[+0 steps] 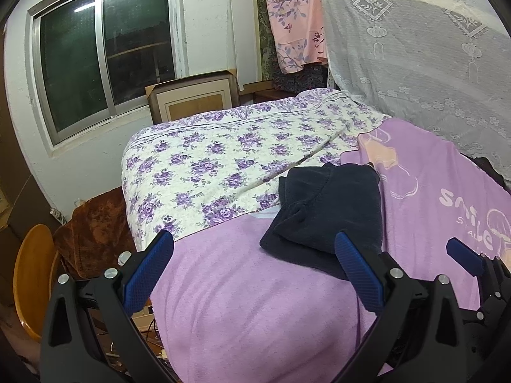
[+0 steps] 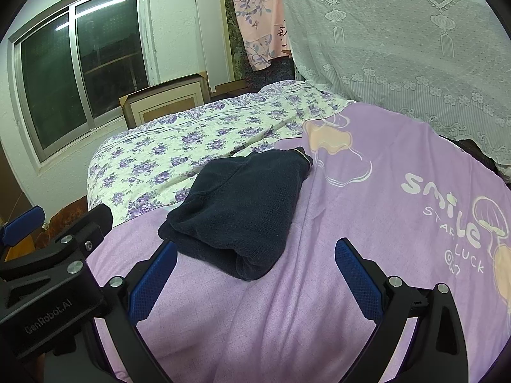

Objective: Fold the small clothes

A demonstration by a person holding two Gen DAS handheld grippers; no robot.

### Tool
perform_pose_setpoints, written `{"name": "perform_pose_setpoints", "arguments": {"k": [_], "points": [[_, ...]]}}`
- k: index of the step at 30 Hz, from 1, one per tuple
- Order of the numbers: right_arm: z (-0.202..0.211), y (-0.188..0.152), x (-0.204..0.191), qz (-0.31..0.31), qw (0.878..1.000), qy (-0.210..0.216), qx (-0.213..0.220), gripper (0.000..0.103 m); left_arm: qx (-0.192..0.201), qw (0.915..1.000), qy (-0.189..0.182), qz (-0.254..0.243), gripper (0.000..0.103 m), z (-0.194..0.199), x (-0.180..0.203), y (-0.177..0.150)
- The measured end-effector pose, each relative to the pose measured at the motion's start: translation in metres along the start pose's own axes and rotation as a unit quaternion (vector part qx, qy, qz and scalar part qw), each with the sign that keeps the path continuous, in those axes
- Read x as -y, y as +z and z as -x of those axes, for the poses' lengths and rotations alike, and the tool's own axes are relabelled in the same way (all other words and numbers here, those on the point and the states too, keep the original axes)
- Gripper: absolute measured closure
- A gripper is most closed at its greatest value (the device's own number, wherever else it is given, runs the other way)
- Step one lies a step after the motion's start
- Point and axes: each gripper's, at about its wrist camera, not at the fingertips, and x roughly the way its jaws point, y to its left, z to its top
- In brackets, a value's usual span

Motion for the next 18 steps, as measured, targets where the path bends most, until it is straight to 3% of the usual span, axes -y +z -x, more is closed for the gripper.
{"name": "perform_pose_setpoints", "arguments": {"k": [18], "points": [[0.0026, 0.0015, 0.0010, -0.001, 1.000, 0.001, 0.001, 0.003, 0.006, 1.0000, 0.001, -0.004, 0.004, 0.0059, 0.0035, -0.0003]]}}
